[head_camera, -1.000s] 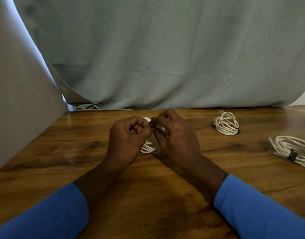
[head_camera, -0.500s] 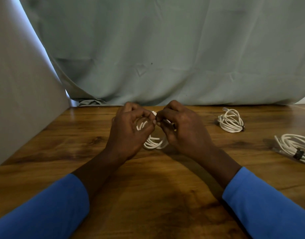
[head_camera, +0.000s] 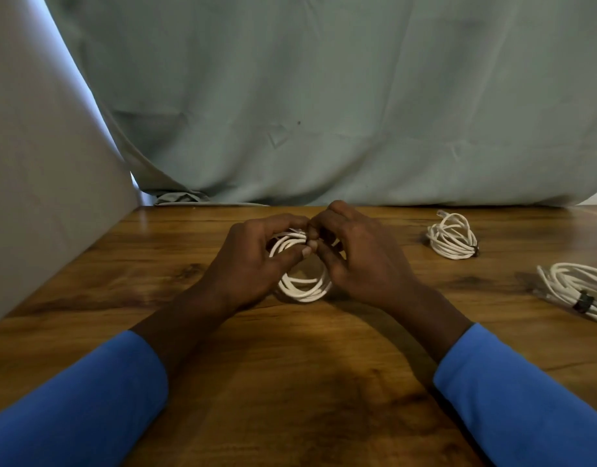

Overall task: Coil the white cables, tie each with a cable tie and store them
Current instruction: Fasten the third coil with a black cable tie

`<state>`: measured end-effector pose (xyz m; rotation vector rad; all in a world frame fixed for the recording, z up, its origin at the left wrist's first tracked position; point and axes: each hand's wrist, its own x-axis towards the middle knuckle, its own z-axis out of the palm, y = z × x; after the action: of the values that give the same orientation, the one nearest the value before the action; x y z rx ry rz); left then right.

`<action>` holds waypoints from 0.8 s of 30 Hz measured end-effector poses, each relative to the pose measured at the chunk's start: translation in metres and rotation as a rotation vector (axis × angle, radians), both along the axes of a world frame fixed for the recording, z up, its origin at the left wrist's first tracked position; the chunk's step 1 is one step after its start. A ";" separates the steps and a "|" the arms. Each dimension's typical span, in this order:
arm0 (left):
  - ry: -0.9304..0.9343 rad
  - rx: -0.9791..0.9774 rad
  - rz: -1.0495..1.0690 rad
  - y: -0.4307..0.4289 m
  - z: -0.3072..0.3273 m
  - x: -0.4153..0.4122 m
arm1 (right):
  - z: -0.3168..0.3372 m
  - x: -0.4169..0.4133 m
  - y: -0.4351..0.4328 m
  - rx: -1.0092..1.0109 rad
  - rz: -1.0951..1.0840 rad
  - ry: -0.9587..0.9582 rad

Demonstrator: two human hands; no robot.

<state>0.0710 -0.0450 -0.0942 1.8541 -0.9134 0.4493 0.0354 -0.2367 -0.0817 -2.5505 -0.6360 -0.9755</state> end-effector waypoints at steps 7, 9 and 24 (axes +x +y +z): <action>0.007 0.114 0.025 0.004 0.000 0.005 | 0.000 0.002 -0.005 0.386 0.157 0.425; 0.057 0.098 -0.006 0.005 0.001 0.007 | 0.001 0.001 -0.008 0.471 0.214 0.501; 0.214 0.002 -0.058 0.013 -0.007 0.016 | -0.007 0.003 -0.006 1.031 0.399 0.762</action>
<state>0.0868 -0.0315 -0.1009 1.8318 -0.8193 0.2093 0.0381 -0.2429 -0.0885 -1.5612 -0.2620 -0.0620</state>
